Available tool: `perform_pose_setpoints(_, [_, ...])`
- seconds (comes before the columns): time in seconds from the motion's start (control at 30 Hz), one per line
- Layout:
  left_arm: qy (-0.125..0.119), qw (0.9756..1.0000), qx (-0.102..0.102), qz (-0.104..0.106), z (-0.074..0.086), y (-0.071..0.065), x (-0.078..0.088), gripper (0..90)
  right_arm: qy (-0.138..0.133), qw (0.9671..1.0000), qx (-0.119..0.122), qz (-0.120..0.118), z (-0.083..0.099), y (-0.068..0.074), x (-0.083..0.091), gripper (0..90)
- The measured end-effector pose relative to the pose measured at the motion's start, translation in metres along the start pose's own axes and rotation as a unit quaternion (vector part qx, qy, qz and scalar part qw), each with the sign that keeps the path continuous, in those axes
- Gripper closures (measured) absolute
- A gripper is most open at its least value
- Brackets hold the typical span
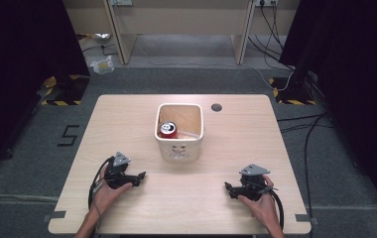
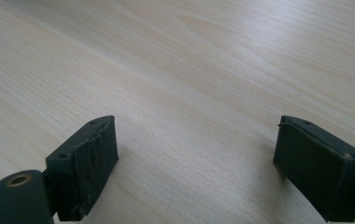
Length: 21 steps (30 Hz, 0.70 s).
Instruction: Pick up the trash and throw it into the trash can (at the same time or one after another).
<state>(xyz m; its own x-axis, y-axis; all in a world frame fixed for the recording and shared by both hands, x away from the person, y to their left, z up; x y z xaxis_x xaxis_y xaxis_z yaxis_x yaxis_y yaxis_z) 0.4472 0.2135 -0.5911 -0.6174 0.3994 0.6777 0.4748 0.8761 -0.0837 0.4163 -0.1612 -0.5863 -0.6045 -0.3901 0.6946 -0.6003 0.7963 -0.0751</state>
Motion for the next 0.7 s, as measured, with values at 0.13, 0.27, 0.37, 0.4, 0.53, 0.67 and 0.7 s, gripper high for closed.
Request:
perform_pose_setpoints(0.13, [0.000,1.0000,0.000,0.000,0.0000,0.0000,0.0000,10.2,0.002,1.0000,-0.005,0.007,0.0008,0.0003,0.0005,13.1])
perform_pose_setpoints(0.27, [0.000,1.0000,0.000,0.000,0.0000,0.0000,0.0000,10.2,0.002,1.0000,-0.006,0.008,0.0008,0.0004,0.0005,13.0])
perform_pose_setpoints(0.37, [0.000,1.0000,0.000,0.000,0.0000,0.0000,0.0000,10.2,0.002,1.0000,-0.006,0.008,0.0008,0.0004,0.0005,13.0])
perform_pose_setpoints(0.4, [0.000,1.0000,0.000,0.000,0.0000,0.0000,0.0000,10.2,0.002,1.0000,-0.006,0.008,0.0008,0.0004,0.0005,13.0])
perform_pose_setpoints(0.53, [0.000,1.0000,0.000,0.000,0.0000,0.0000,0.0000,10.2,0.002,1.0000,-0.006,0.008,0.0008,0.0004,0.0005,13.0])
perform_pose_setpoints(0.67, [0.000,1.0000,0.000,0.000,0.0000,0.0000,0.0000,10.2,0.002,1.0000,-0.006,0.008,0.0008,0.0004,0.0005,13.0])
perform_pose_setpoints(0.7, [0.000,1.0000,0.000,0.000,0.0000,0.0000,0.0000,10.2,0.002,1.0000,-0.006,0.008,0.0008,0.0004,0.0005,13.0])
Point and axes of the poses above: each handheld gripper's, and its own axes: x roughly backward along the jaws, z roughly out of its underside, y roughly to its left, the point moved 10 cm from there along -x, roughly forward along the jaws, and after that the axes turned 5 degrees about x, right-handed, at the moved point
